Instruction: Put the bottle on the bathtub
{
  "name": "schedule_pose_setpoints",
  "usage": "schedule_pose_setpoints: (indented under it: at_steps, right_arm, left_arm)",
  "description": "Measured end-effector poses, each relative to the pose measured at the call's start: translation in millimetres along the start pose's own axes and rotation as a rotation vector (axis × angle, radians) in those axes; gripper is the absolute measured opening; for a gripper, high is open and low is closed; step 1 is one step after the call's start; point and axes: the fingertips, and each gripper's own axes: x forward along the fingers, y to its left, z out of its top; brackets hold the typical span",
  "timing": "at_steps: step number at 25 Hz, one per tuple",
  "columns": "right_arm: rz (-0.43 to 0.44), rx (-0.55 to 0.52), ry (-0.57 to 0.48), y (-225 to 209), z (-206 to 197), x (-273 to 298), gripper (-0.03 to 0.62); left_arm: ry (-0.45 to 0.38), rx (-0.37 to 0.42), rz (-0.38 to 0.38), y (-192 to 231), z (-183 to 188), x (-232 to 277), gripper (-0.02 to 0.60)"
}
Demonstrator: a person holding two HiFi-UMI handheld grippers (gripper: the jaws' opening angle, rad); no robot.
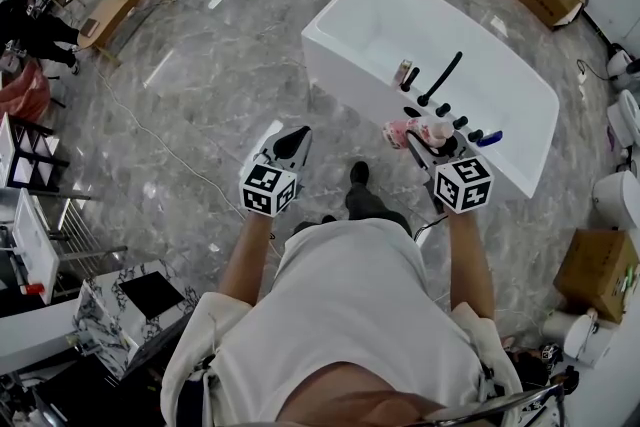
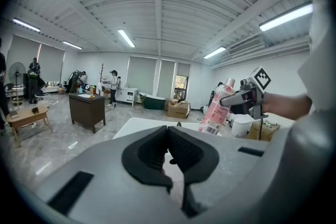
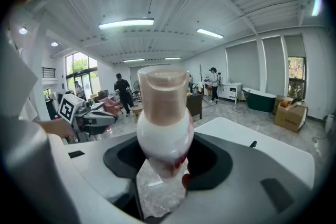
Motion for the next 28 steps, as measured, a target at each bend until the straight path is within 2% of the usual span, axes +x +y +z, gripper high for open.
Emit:
schedule_pose_setpoints:
  at_steps: [7,12,28]
  right_arm:
    - [-0.001,0.007,0.028,-36.1,-0.9,40.4,0.232]
    - [0.007,0.012,0.041,-70.0,10.9,80.1,0.232]
    - [0.053,0.007,0.109,-222.1,43.0,193.6,0.232]
  left_arm:
    - [0.029,-0.039,0.026,30.2,-2.9,40.7,0.009]
    - [0.053,-0.035,0.024,55.3,6.9,83.1,0.008]
    - [0.117,-0.040,0.016,109.9,50.9,260.4,0.008]
